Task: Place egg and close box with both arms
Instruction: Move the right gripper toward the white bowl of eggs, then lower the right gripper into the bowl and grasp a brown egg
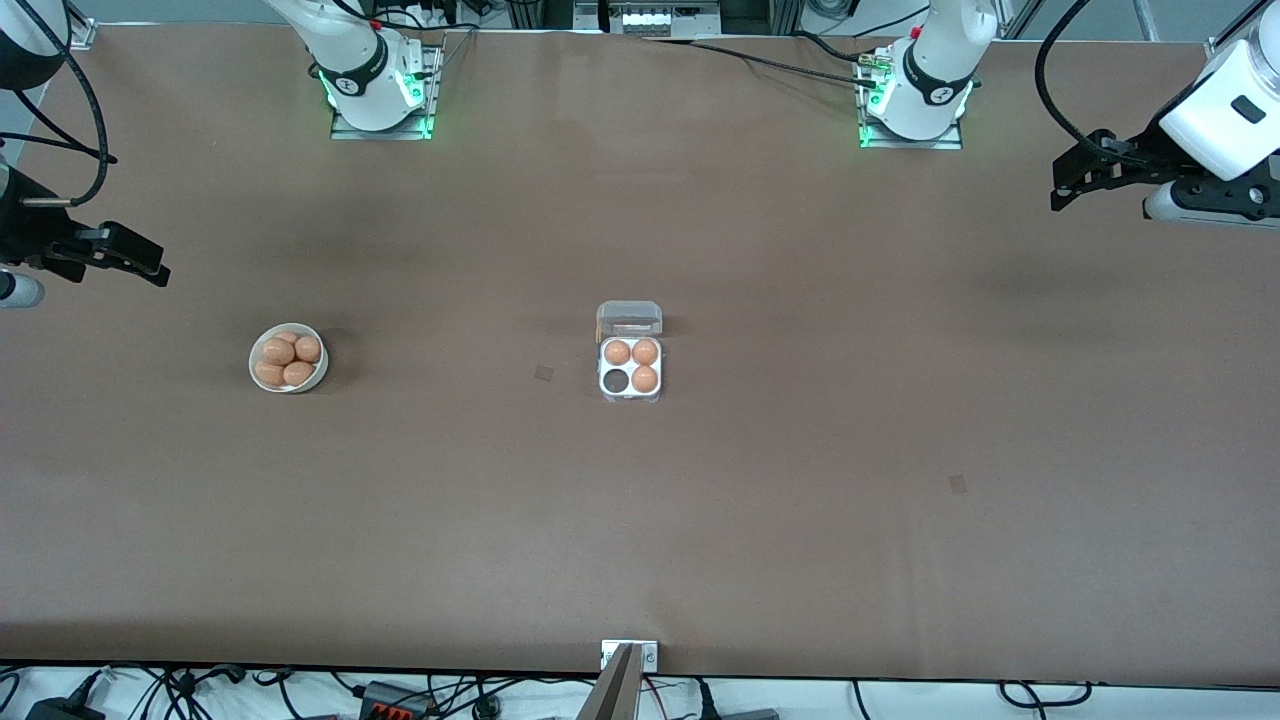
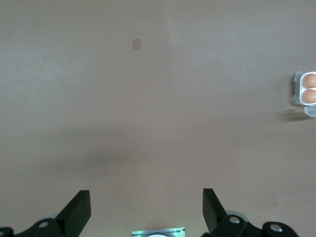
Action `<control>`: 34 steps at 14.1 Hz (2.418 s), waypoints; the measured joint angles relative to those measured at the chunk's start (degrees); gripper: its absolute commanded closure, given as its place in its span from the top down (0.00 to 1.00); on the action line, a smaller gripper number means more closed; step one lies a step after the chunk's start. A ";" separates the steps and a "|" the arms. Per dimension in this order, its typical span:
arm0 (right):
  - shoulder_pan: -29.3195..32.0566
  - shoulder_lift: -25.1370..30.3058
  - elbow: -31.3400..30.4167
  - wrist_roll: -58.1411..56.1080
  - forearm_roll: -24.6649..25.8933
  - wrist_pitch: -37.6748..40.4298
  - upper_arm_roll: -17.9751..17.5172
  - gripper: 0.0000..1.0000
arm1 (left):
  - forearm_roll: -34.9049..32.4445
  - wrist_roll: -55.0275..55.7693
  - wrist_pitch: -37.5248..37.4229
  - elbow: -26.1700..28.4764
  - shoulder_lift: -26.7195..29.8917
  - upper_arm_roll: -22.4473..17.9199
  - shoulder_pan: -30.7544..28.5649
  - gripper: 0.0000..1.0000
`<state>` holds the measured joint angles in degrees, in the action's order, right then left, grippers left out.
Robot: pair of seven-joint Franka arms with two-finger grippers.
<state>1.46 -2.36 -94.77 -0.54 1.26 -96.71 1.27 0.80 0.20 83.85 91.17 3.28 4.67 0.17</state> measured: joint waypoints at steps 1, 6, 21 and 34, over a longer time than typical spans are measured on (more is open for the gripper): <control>0.00 0.02 0.01 0.00 0.00 0.06 0.00 1.00 | 0.00 0.00 0.00 0.00 0.00 0.00 0.00 1.00; 0.00 0.09 0.00 0.00 0.00 0.13 0.00 1.00 | 0.00 0.00 0.00 0.00 0.00 0.00 0.00 1.00; 0.69 -11.83 -3.47 -0.01 0.00 -6.67 0.24 1.00 | 0.00 -0.18 -0.19 0.32 -0.22 0.01 -0.01 1.00; 2.40 -25.67 -8.05 -0.06 0.01 -13.81 0.43 0.99 | 0.00 -0.18 -0.19 0.36 -0.99 0.01 -0.03 1.00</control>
<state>3.86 -28.03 -102.82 -0.61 1.26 -110.52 1.70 0.80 0.02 83.66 91.53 2.29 4.68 0.14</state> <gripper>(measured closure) 0.000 0.000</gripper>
